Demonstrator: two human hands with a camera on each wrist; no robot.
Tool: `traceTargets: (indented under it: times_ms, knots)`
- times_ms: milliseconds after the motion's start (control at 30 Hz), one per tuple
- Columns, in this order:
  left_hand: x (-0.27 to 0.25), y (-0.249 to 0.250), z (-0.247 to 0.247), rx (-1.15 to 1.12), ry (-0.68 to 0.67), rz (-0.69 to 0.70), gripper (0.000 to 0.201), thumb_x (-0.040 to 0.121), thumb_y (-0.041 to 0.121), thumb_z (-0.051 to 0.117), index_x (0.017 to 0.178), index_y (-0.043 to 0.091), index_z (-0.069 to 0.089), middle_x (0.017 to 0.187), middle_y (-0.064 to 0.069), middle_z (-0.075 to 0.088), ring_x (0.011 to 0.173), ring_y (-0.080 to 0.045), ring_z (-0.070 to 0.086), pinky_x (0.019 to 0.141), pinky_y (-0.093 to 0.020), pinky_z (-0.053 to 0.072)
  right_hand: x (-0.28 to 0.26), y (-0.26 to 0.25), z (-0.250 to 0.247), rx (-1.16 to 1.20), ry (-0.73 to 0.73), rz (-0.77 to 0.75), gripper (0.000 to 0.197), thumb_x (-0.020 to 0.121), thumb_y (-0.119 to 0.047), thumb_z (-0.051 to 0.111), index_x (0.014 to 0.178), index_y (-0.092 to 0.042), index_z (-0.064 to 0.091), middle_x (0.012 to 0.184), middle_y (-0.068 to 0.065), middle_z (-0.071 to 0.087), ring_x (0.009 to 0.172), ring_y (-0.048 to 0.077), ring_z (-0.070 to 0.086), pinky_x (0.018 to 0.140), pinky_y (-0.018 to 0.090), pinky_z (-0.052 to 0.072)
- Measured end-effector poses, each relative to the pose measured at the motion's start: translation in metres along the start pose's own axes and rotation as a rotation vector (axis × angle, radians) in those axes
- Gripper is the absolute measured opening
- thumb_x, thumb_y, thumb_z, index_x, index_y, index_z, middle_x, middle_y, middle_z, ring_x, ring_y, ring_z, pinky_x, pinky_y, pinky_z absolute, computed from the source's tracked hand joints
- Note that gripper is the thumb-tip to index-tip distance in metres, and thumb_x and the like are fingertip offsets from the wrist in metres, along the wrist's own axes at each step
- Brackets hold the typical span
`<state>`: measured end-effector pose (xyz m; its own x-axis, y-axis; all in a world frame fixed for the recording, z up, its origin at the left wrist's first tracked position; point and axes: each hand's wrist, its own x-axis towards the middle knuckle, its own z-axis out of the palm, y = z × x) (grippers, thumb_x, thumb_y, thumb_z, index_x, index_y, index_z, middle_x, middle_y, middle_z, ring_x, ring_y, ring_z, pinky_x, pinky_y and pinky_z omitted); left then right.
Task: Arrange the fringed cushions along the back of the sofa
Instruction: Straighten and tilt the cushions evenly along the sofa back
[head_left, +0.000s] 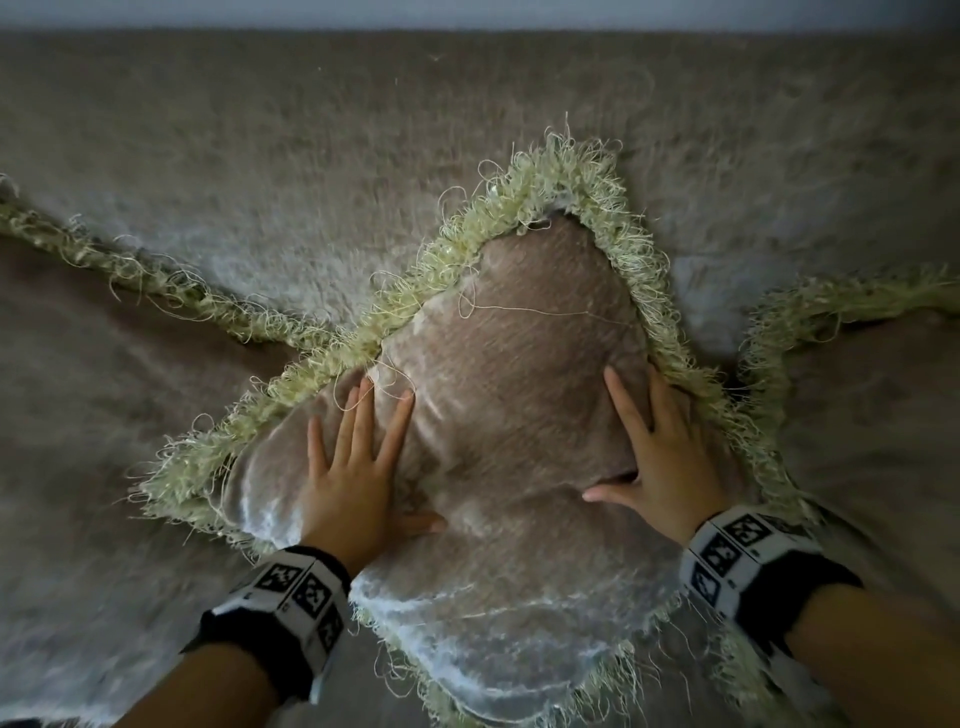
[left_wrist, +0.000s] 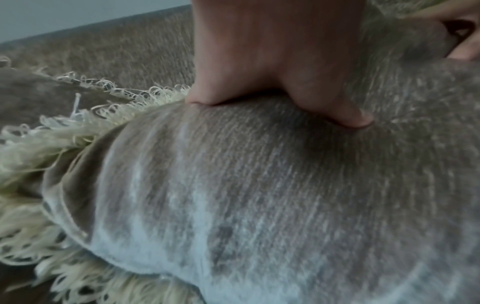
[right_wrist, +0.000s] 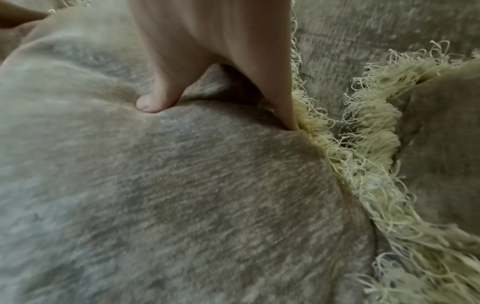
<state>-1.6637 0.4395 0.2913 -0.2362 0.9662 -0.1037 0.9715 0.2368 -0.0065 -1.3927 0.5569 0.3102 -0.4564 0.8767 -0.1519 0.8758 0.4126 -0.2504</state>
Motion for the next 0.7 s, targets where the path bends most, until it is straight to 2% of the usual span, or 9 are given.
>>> traceTargets:
  times_ms: [133, 267, 300, 400, 433, 533, 700]
  knots:
    - [-0.006, 0.002, 0.0, -0.028, 0.031, -0.014, 0.13, 0.041, 0.091, 0.032, 0.149, 0.028, 0.0, 0.156, -0.016, 0.013, 0.143, -0.03, 0.018, 0.108, -0.059, 0.017, -0.004, -0.002, -0.007, 0.034, -0.034, 0.01, 0.124, 0.063, -0.063, 0.071, 0.132, -0.049, -0.031, 0.158, 0.005, -0.018, 0.146, 0.024, -0.012, 0.116, 0.056, 0.013]
    - [-0.013, 0.007, -0.013, -0.109, 0.026, -0.061, 0.126, 0.044, 0.09, 0.036, 0.147, 0.035, -0.01, 0.157, -0.01, -0.004, 0.146, -0.027, 0.002, 0.112, -0.059, 0.013, -0.013, 0.0, -0.018, 0.149, -0.052, -0.003, 0.12, 0.066, -0.056, 0.074, 0.134, -0.051, -0.026, 0.158, 0.003, -0.019, 0.146, 0.022, -0.014, 0.116, 0.058, 0.013]
    - [-0.016, 0.01, -0.017, -0.135, 0.027, -0.084, 0.122, 0.047, 0.092, 0.033, 0.146, 0.036, -0.01, 0.157, -0.009, -0.004, 0.146, -0.027, 0.001, 0.113, -0.059, 0.015, -0.015, 0.002, -0.022, 0.176, -0.055, -0.009, 0.12, 0.066, -0.055, 0.074, 0.136, -0.052, -0.024, 0.158, 0.002, -0.018, 0.146, 0.022, -0.013, 0.115, 0.058, 0.014]
    - [-0.027, 0.028, -0.027, -0.236, 0.071, -0.166, 0.106, 0.055, 0.092, 0.006, 0.145, 0.039, -0.013, 0.158, -0.009, 0.001, 0.146, -0.024, 0.001, 0.113, -0.053, 0.017, -0.022, 0.012, -0.034, 0.207, -0.05, -0.065, 0.121, 0.066, -0.055, 0.075, 0.131, -0.059, -0.026, 0.158, 0.0, -0.017, 0.147, 0.024, -0.008, 0.113, 0.059, 0.021]
    - [-0.031, 0.037, -0.03, -0.267, 0.083, -0.19, 0.103, 0.057, 0.091, 0.005, 0.144, 0.038, -0.014, 0.159, -0.008, 0.001, 0.146, -0.022, 0.001, 0.114, -0.052, 0.015, -0.025, 0.016, -0.04, 0.211, -0.044, -0.091, 0.121, 0.066, -0.055, 0.075, 0.13, -0.061, -0.027, 0.158, 0.0, -0.017, 0.147, 0.025, -0.007, 0.112, 0.059, 0.023]
    - [-0.044, 0.072, -0.043, -0.275, 0.115, -0.259, 0.095, 0.07, 0.084, 0.019, 0.144, 0.036, -0.018, 0.159, -0.005, -0.001, 0.146, -0.019, 0.001, 0.116, -0.051, 0.009, -0.041, 0.035, -0.062, 0.264, -0.046, -0.14, 0.117, 0.069, -0.051, 0.075, 0.136, -0.057, -0.02, 0.159, 0.001, -0.016, 0.148, 0.024, -0.007, 0.113, 0.057, 0.022]
    - [-0.054, 0.17, -0.071, -0.264, 0.225, -0.262, 0.083, 0.081, 0.063, 0.033, 0.149, 0.025, 0.003, 0.158, -0.007, 0.009, 0.145, -0.021, 0.014, 0.117, -0.048, 0.01, -0.075, 0.102, -0.099, 0.298, -0.012, -0.181, 0.112, 0.071, -0.048, 0.075, 0.141, -0.052, -0.012, 0.159, 0.002, -0.014, 0.147, 0.021, -0.009, 0.115, 0.054, 0.021]
